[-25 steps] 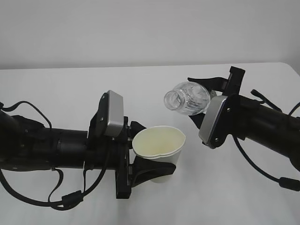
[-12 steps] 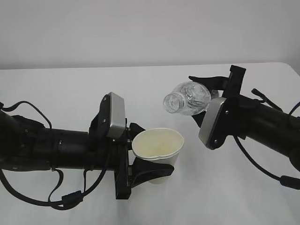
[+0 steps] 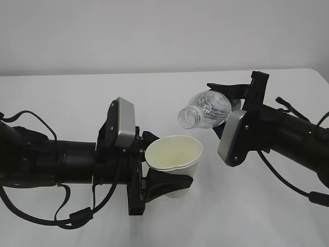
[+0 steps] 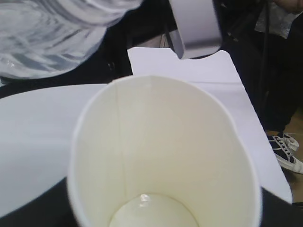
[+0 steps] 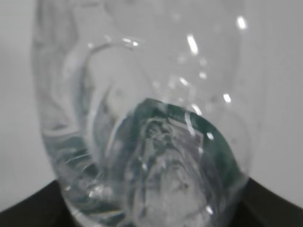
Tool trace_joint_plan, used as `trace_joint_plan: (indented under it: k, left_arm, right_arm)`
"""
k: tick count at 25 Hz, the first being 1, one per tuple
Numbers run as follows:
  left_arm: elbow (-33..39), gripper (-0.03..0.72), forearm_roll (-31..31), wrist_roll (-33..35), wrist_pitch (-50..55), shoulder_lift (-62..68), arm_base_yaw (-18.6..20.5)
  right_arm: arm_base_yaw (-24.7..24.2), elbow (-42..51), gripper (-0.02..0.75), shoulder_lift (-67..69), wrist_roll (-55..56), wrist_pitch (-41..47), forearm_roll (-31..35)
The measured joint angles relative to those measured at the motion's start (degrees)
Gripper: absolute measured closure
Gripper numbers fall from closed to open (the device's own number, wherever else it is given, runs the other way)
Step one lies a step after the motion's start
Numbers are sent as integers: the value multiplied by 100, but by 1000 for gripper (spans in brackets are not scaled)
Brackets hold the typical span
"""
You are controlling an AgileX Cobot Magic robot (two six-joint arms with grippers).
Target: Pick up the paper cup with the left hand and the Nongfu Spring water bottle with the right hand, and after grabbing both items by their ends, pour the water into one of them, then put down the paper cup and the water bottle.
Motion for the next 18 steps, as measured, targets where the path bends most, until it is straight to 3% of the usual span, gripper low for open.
trace_joint_plan:
  k: [18]
  left_arm:
    - [0,241,-140,109,0,0,0]
  right_arm:
    - [0,0,268,0,-593,0,152]
